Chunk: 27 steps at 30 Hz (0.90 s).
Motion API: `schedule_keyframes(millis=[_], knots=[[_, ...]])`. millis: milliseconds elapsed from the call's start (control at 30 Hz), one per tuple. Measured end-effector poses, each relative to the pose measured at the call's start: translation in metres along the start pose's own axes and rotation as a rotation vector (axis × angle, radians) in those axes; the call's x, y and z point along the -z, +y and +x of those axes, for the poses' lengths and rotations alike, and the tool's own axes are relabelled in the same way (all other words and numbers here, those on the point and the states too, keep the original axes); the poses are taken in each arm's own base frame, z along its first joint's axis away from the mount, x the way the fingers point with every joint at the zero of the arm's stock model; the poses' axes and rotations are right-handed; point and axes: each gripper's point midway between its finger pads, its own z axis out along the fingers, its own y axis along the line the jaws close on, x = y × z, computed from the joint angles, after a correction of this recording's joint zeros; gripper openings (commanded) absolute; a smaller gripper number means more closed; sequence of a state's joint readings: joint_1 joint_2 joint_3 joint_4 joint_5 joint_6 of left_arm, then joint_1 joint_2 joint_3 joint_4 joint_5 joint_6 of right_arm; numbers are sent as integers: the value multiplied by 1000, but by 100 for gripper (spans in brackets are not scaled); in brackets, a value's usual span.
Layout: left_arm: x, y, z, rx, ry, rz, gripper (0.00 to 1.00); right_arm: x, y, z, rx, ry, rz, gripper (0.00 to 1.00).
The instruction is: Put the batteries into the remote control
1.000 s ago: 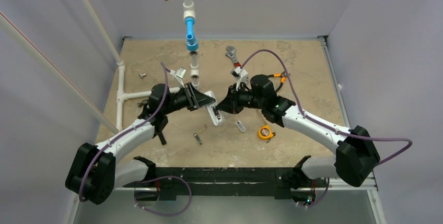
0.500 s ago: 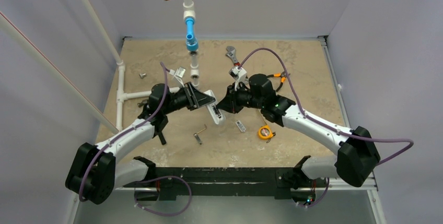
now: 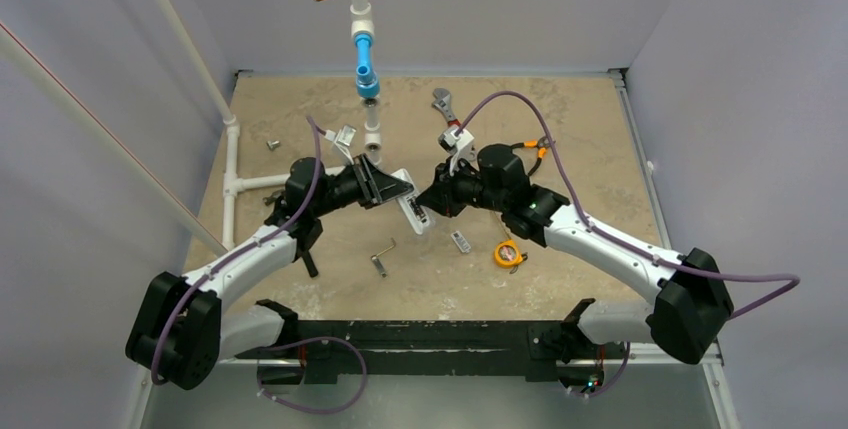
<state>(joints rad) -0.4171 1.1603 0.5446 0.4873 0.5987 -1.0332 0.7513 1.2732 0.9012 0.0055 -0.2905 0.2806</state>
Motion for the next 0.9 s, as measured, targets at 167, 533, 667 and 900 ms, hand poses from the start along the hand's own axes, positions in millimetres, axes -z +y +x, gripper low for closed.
schedule_keyframes(millis=[167,533,667,900], knots=[[0,1,0,2,0,-5,0,-1,0,0,32,-1,18,9],[2,8,4,24,12,-44,0,17,1,-23,27,-79,39,63],[2,14,1,34,-8,-77,0,10,8,-17,-32,-60,18,74],[1,14,-8,35,-42,-104,0,-9,28,11,-69,21,-23,82]])
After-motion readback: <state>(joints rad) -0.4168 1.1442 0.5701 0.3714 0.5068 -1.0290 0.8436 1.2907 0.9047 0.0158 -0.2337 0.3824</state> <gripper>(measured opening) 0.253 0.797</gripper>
